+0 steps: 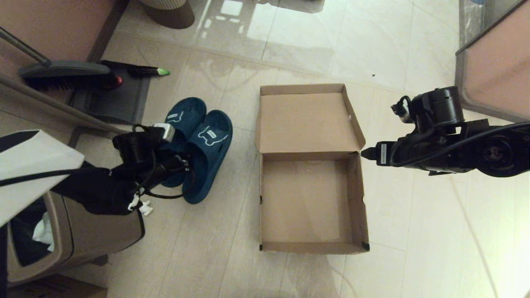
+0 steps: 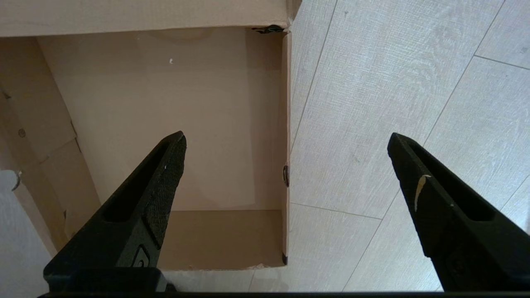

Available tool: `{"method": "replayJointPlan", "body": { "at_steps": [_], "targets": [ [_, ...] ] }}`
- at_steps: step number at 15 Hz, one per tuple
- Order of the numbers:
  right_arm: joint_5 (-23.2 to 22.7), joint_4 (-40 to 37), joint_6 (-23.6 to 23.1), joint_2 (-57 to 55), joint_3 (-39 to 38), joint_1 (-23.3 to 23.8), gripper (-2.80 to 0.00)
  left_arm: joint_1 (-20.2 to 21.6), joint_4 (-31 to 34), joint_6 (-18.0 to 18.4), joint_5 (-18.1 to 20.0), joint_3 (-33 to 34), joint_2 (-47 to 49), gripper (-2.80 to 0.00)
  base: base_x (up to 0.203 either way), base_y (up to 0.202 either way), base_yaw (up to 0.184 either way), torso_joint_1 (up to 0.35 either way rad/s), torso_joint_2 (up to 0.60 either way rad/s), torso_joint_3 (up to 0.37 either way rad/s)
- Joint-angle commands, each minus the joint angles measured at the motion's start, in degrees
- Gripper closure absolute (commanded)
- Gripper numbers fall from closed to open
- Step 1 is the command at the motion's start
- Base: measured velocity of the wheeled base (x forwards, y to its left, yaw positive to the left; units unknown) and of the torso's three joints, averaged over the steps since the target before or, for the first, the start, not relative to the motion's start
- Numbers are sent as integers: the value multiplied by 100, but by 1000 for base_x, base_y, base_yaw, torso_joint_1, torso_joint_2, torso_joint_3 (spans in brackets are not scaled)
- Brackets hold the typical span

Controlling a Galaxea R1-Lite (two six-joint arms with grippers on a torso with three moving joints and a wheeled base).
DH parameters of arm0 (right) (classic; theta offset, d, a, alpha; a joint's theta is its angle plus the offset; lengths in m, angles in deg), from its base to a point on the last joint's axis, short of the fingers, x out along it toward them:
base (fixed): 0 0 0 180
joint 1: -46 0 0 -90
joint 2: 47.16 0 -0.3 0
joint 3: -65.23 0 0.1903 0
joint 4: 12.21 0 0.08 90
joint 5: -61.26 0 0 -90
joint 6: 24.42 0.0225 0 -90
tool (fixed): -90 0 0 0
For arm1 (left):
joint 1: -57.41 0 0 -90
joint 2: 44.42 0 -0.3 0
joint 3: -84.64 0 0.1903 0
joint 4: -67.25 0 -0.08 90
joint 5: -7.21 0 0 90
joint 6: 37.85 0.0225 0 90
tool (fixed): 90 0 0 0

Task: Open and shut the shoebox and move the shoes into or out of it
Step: Put the shoes into the shoe box

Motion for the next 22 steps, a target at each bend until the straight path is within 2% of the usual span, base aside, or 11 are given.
{"method": "replayJointPlan", "body": {
  "at_steps": [1, 5, 8, 9, 11, 14, 18, 21, 22],
  "targets": [
    [13, 1, 3, 10, 23, 6, -280, -622, 23, 4, 29, 29, -419, 0, 0, 0, 0, 0, 0, 0],
    [135, -24, 1, -16, 318, 161, -280, -1748, 37, 95, -30, 8, -442, 0, 0, 0, 0, 0, 0, 0],
    [145, -66, -6, -8, 379, 567, -280, -2426, 30, 173, -209, 35, -324, 0, 0, 0, 0, 0, 0, 0],
    [145, -64, -13, -8, 422, 775, -280, -2574, 12, 239, -229, 34, -219, 0, 0, 0, 0, 0, 0, 0],
    [141, -67, -23, -4, 549, 1223, -280, -2813, -50, 604, -257, 25, -1, 0, 0, 0, 0, 0, 0, 0],
    [120, -79, -25, 140, 611, 1722, -280, -3223, -52, 697, -396, 25, 258, 0, 0, 0, 0, 0, 0, 0],
    [101, -80, 8, 308, 530, 1844, -280, -3623, -26, 698, -363, -276, 786, 0, 0, 0, 0, 0, 0, 0],
    [97, -80, 36, 424, 427, 1844, -280, -3741, 0, 721, -422, -848, 1294, 0, 0, 0, 0, 0, 0, 0],
    [93, -77, 36, 458, 368, 1852, -280, -3745, 8, 782, -544, -1109, 1489, 0, 0, 0, 0, 0, 0, 0]
  ]
}}
